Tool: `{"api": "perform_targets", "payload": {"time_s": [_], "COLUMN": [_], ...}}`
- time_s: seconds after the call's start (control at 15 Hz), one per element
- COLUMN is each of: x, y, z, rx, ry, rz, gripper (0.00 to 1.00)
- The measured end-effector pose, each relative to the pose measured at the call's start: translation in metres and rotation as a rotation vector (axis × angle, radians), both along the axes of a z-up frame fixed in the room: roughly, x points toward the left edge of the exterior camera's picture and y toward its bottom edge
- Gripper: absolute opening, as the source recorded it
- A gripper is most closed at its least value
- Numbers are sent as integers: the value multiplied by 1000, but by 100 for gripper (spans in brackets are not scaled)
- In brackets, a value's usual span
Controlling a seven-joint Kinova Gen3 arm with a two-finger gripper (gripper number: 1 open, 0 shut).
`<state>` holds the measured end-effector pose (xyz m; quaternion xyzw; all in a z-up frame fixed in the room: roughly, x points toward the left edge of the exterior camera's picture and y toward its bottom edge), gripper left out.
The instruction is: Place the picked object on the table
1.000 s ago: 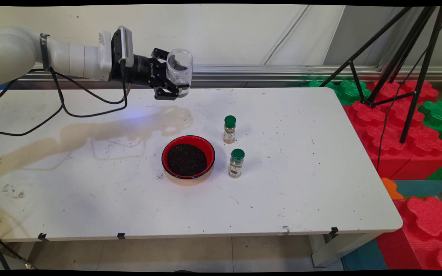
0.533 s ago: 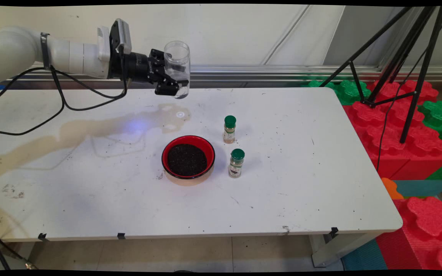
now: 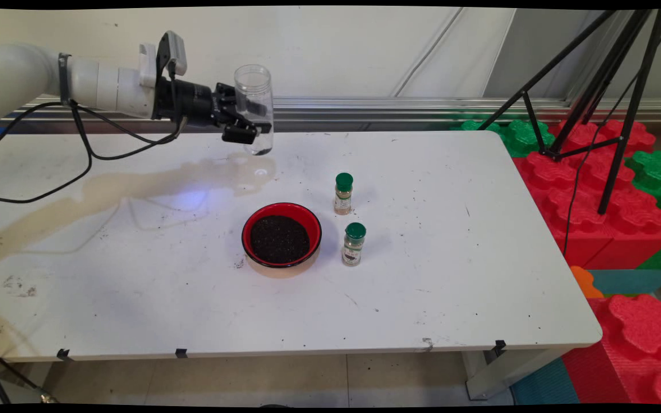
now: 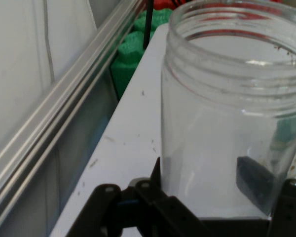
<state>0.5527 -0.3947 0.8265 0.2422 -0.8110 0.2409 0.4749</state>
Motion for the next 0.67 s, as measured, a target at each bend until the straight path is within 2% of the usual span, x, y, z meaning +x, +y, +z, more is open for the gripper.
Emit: {"api": "perform_targets", "payload": {"time_s": [0.67], "x": [36], "y": [15], "z": [-23], "rx": [97], "ry": [26], "rz": [27], "gripper": [0]}}
